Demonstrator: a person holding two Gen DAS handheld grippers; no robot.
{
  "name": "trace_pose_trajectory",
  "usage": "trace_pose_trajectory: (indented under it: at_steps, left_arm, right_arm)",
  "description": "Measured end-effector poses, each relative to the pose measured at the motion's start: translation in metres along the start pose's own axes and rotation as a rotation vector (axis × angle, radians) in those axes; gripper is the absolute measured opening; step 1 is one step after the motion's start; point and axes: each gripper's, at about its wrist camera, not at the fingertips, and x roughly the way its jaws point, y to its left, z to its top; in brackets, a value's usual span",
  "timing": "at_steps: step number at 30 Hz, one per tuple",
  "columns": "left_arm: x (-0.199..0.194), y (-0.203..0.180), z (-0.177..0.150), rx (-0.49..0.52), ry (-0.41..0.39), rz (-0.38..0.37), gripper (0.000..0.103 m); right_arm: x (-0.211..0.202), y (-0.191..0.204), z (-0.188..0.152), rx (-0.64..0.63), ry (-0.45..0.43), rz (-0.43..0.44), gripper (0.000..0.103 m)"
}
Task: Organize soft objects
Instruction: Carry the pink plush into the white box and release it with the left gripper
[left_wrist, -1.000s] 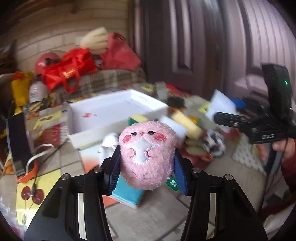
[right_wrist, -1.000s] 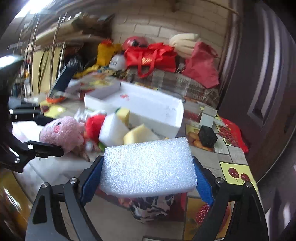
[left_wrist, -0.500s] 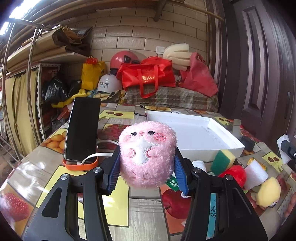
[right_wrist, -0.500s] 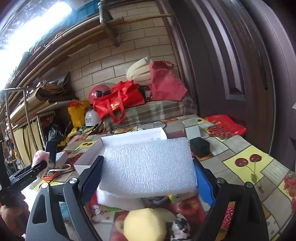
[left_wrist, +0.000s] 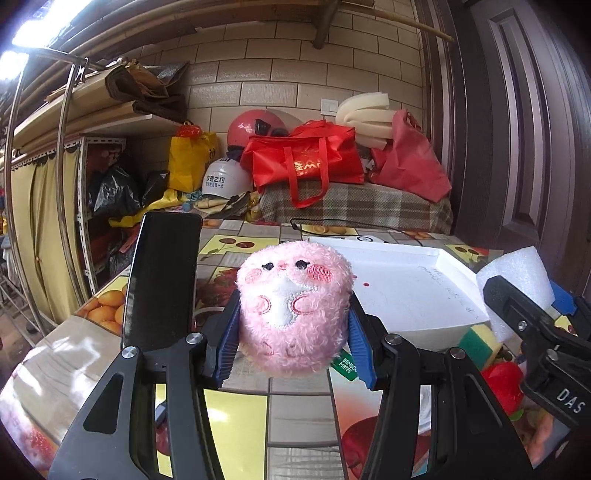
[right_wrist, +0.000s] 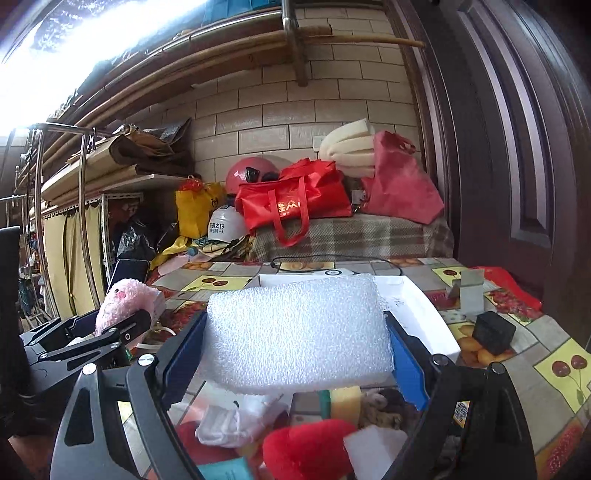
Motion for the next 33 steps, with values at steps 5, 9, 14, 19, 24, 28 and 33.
trace_pose_trajectory:
  at_steps: [5, 9, 14, 19, 24, 28, 33]
  left_arm:
    - [0.014, -0.004, 0.004, 0.007, 0.001, -0.026, 0.052]
    - [0.025, -0.008, 0.01, 0.01, 0.0, -0.045, 0.052]
    - [0.041, -0.02, 0.016, 0.03, -0.007, -0.059, 0.052]
    - [0.062, -0.033, 0.022, 0.04, 0.003, -0.086, 0.052]
    - [0.079, -0.041, 0.026, 0.054, 0.024, -0.118, 0.052]
    - [0.089, -0.048, 0.028, 0.074, 0.049, -0.145, 0.052]
    - [0.106, -0.056, 0.03, 0.087, 0.096, -0.169, 0.052]
  right_arm:
    - [0.025, -0.036, 0.001, 0.088, 0.029, -0.076, 0.09]
    - [0.026, -0.086, 0.003, 0.15, 0.008, -0.221, 0.09]
    - [0.025, -0.134, -0.001, 0.26, 0.037, -0.316, 0.09]
    - [0.026, -0.118, 0.001, 0.225, 0.041, -0.248, 0.09]
    - [0.042, -0.087, 0.005, 0.15, 0.069, -0.187, 0.09]
    - [0.061, -0.091, 0.006, 0.172, 0.088, -0.22, 0.09]
    - [0.084, -0.099, 0.008, 0.185, 0.128, -0.253, 0.09]
